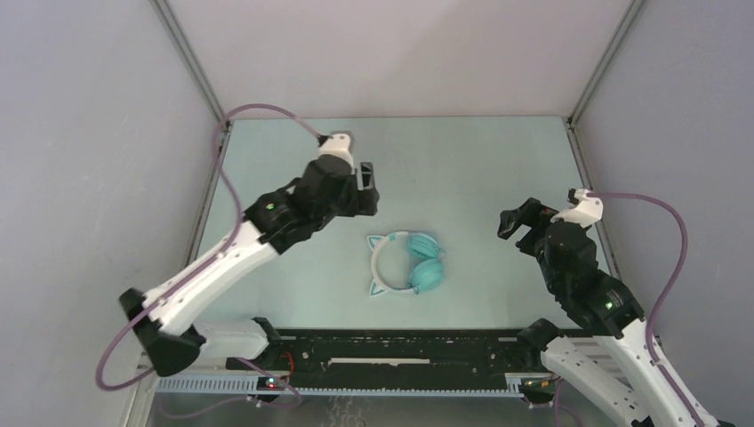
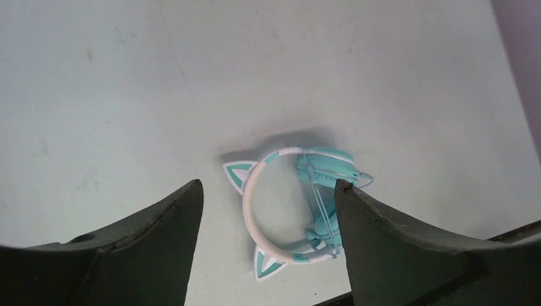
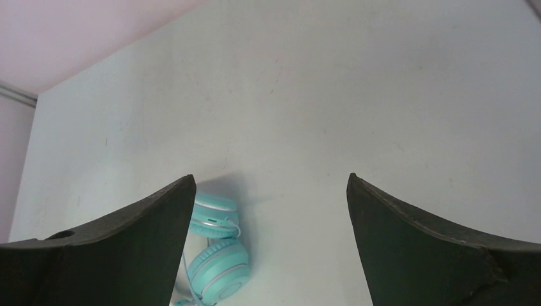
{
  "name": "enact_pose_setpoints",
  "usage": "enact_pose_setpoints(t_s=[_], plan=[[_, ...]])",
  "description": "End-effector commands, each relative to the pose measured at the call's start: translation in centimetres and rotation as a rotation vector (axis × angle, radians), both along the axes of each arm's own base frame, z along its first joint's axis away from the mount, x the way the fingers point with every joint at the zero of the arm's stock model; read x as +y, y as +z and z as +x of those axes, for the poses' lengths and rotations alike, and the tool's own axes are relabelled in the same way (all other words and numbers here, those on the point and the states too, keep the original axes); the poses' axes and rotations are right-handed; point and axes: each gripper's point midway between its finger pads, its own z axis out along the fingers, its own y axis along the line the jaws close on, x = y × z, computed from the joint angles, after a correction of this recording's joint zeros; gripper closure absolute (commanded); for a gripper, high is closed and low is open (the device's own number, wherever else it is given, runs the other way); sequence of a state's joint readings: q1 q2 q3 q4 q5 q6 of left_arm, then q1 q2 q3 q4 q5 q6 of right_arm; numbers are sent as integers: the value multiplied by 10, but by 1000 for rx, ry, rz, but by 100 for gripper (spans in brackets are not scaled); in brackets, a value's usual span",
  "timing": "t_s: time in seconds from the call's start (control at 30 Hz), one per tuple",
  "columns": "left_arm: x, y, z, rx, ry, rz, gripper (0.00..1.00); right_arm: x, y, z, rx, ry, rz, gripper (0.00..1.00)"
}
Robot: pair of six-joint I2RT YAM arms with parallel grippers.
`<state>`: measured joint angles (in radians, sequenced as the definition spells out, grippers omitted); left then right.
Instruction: Wrap the headphones
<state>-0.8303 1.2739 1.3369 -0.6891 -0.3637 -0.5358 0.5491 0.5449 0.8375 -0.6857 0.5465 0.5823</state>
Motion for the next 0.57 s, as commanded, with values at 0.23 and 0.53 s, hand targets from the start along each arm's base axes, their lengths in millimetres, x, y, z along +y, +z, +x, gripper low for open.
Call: enact_pose_setpoints(t_s=[0.23,0.53], plan=[[127,44,-35,-196,347,11,15,-24,-12,4,62,-114,-126,2],[157,12,-58,-182,465,-111,15,-16,-26,9,93,-108,-102,3]])
